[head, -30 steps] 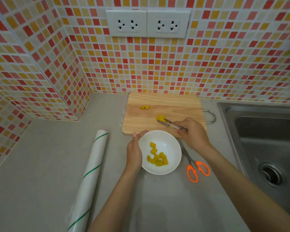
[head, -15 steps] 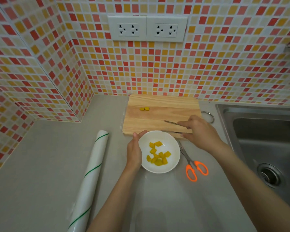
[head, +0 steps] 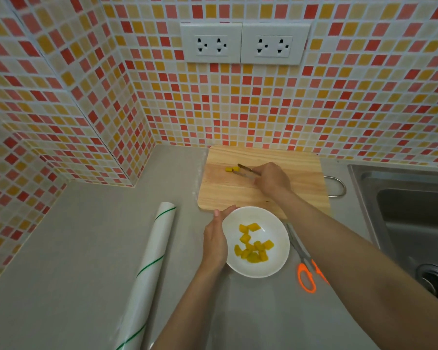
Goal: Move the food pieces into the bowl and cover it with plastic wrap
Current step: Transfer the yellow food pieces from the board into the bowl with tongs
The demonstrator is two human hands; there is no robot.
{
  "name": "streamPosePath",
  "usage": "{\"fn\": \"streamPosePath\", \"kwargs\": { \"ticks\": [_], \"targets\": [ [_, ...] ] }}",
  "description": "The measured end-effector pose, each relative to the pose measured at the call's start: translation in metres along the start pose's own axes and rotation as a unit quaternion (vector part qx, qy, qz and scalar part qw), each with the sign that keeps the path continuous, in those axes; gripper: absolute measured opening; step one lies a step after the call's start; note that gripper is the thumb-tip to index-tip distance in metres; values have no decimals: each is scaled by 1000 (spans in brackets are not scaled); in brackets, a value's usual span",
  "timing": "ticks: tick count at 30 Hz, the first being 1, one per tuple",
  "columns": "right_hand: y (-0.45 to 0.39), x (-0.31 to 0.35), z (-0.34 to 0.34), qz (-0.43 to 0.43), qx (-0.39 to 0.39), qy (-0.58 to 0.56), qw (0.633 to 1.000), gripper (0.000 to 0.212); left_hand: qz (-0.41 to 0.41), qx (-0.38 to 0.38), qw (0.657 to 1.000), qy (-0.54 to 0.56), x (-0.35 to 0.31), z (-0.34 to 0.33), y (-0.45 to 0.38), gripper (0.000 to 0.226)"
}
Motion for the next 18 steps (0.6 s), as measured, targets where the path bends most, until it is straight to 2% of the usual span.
{"fn": "streamPosePath", "kwargs": {
  "ticks": [7,15,18],
  "targets": [
    [27,-19,5,11,-31,-40,999,29,-14,0,1000,-9,0,0,-3,49],
    [122,-29,43,62,-53,-110,991,32,-19,-1,1000,-2,-2,0,-3,51],
    [151,-28,44,68,-32,-76,994,33,-17,7,1000,4,-2,-1,-2,51]
  ]
}}
Point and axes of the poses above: each hand's wrist, its own y-axis away from the middle knuckle, its own z-axis out of the back of the hand, x = y × z, the point moved 6 cm from there along -y, towards the middle knuckle, and after that the axes turned 6 degrees about -x, right-handed, at the moved point
